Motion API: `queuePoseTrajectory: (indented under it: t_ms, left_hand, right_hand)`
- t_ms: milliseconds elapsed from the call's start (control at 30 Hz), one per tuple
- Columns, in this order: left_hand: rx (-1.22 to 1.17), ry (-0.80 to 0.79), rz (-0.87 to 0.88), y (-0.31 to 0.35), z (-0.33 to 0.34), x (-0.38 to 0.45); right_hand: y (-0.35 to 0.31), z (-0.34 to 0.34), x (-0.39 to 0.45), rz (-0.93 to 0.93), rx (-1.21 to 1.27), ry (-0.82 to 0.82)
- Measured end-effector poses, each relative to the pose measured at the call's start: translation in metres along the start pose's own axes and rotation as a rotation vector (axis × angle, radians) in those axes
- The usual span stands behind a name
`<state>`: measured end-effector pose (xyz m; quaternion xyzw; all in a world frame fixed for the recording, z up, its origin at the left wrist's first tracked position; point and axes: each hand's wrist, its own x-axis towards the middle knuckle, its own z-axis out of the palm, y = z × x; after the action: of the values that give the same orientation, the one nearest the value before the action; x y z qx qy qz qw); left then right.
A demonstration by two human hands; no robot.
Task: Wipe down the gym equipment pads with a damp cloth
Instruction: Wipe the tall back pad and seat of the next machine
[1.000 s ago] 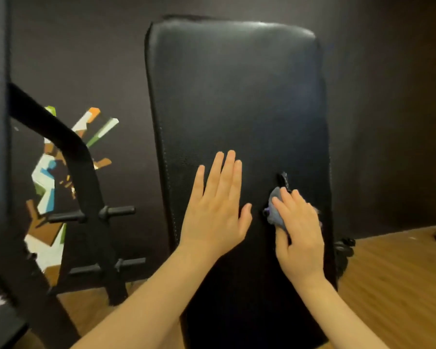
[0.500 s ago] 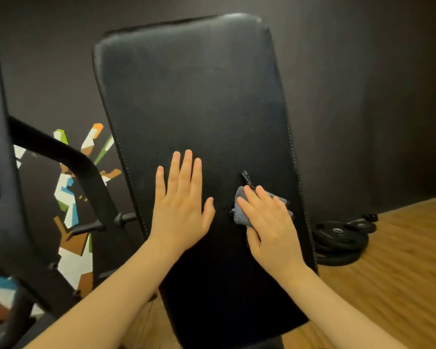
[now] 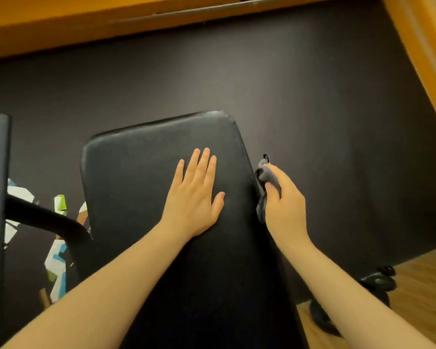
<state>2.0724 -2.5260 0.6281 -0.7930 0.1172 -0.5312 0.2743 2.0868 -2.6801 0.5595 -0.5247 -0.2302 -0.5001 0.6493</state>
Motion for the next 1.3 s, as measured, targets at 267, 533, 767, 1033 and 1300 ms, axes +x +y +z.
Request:
queuePoseTrajectory:
  t_ms: [267,533,767,1033,1300]
  left_hand:
    - [0.023,0.083,0.003,0.000,0.013,0.003]
    - [0.020,0.114,-0.005,0.000,0.018,0.003]
    - [0.019,0.111,-0.010,0.002,0.018,0.003]
    - [0.006,0.120,-0.014,0.002,0.018,0.004]
    - [-0.016,0.137,-0.016,0.002,0.022,0.000]
  right_hand:
    - [-0.011,0.047,0.125,0.089,0.008,-0.258]
    - [0.019,0.031,0.090,0.074,0.042,-0.283]
    - [-0.003,0.055,0.138,-0.059,-0.072,-0.247]
    - [0.018,0.029,0.074,0.002,-0.003,-0.259]
    - [-0.007,0.047,0.107,-0.067,-0.106,-0.247]
